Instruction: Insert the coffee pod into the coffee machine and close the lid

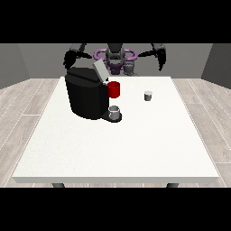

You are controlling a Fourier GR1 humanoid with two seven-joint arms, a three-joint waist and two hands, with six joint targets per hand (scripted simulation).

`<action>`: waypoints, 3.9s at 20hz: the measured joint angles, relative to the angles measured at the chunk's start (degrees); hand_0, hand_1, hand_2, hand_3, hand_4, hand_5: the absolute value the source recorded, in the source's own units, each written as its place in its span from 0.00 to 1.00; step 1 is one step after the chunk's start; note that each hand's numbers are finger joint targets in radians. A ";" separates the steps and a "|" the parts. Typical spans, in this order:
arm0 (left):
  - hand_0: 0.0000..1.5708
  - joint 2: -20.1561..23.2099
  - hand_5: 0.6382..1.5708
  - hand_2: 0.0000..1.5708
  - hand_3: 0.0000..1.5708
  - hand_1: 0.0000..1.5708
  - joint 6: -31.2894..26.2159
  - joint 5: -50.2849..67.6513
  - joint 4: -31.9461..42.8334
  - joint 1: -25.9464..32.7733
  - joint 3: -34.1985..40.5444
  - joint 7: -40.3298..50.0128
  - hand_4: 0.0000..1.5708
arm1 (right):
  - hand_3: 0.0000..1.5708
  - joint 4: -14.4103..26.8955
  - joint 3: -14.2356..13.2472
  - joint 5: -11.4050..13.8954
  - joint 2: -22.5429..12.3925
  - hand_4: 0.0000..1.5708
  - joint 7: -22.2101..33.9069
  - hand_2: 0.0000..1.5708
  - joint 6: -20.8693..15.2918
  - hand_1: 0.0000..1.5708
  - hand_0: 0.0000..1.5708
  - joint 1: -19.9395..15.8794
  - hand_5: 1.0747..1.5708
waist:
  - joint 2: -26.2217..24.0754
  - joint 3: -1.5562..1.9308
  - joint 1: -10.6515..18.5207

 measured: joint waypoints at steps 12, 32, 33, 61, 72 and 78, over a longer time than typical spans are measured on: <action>0.00 6.40 1.00 0.00 0.00 0.00 -3.44 -0.74 18.95 -12.53 6.43 1.73 0.00 | 0.00 -2.64 3.05 0.76 1.80 0.18 -0.43 0.00 0.03 0.00 0.00 -2.15 1.00 | 5.76 -0.05 -5.55; 0.48 5.95 1.00 0.52 0.33 0.48 0.93 -14.47 39.11 -22.30 1.85 -1.93 0.00 | 0.00 6.31 0.48 2.60 1.10 0.27 2.84 0.00 -3.44 0.00 0.00 -9.88 1.00 | 8.12 -0.05 -3.23; 0.39 5.93 1.00 0.47 0.30 0.39 0.96 -15.21 39.26 -22.46 1.39 -1.53 0.00 | 0.00 7.52 0.35 2.90 1.39 0.26 2.35 0.00 -4.04 0.00 0.00 -9.95 1.00 | 7.79 -0.05 -2.79; 0.78 8.93 1.00 0.86 0.83 0.78 15.17 -31.90 54.45 -30.00 -0.78 -10.49 0.30 | 0.00 8.29 0.73 0.74 0.95 0.31 2.78 0.00 -3.23 0.00 0.00 -11.90 1.00 | 10.18 0.08 -6.31; 0.82 8.48 1.00 0.87 0.85 0.82 6.78 -32.25 51.76 -36.15 -1.85 -11.26 0.35 | 0.00 13.61 -0.96 -0.09 0.91 0.29 2.07 0.00 -3.59 0.00 0.00 -11.64 1.00 | 5.67 -0.01 -4.65; 0.80 8.22 1.00 0.85 0.82 0.80 1.54 -32.01 48.29 -42.11 -2.09 -8.48 0.35 | 0.00 17.57 -1.91 -0.50 0.80 0.32 -0.02 0.00 -3.24 0.00 0.00 -13.02 1.00 | 4.88 -0.02 -4.16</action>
